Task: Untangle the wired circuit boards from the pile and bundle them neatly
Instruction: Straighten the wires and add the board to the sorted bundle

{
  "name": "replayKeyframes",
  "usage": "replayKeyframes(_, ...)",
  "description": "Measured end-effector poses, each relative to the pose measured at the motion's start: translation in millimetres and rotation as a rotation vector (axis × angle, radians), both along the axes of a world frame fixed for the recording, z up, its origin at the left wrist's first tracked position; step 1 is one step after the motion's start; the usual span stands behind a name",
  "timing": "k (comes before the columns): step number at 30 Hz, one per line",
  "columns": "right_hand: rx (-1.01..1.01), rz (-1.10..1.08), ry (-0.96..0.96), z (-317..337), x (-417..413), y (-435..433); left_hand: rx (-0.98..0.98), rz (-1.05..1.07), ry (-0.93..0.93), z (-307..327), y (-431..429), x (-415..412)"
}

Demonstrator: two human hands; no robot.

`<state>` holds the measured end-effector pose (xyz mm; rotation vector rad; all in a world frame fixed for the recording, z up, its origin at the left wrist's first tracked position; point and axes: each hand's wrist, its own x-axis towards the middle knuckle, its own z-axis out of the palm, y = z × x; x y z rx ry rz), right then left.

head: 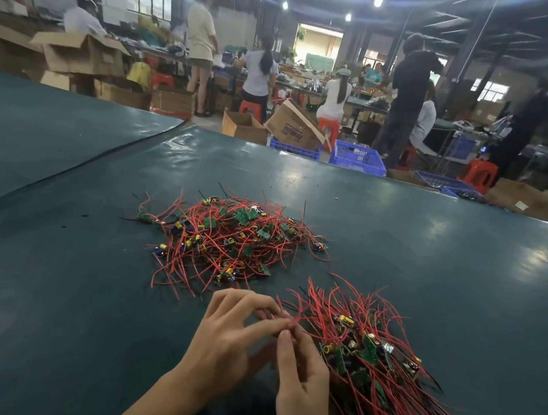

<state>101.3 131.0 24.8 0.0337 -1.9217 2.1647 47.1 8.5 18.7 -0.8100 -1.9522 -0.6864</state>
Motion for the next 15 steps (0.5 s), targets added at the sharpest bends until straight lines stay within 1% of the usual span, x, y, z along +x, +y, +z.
replayKeyframes(2,-0.051,-0.08,-0.016,-0.4,-1.1,0.0,-0.022,-0.022,0.003,-0.1,4.8,4.5)
replayKeyframes(4,-0.057,-0.173,-0.007,0.9,-1.8,2.5,-0.027,-0.026,0.023,0.3,7.0,6.2)
replayKeyframes(6,-0.037,-0.214,0.023,2.5,-2.3,5.4,-0.021,-0.054,0.032,2.2,8.1,6.5)
replayKeyframes(8,-0.031,-0.236,0.041,5.0,-1.6,5.7,0.011,-0.115,-0.008,2.6,8.5,7.0)
replayKeyframes(9,-0.026,-0.254,0.052,6.3,-1.0,5.3,0.048,-0.158,-0.07,2.6,8.0,7.8)
replayKeyframes(10,-0.009,-0.267,0.063,6.8,-0.4,5.3,0.107,-0.208,-0.175,2.8,6.9,8.9)
replayKeyframes(13,0.035,-0.237,0.071,10.6,4.4,5.7,0.352,-0.341,-0.622,3.7,4.2,12.8)
replayKeyframes(15,0.011,-0.159,0.059,12.9,8.0,5.2,0.407,-0.399,-0.839,1.5,4.3,11.3)
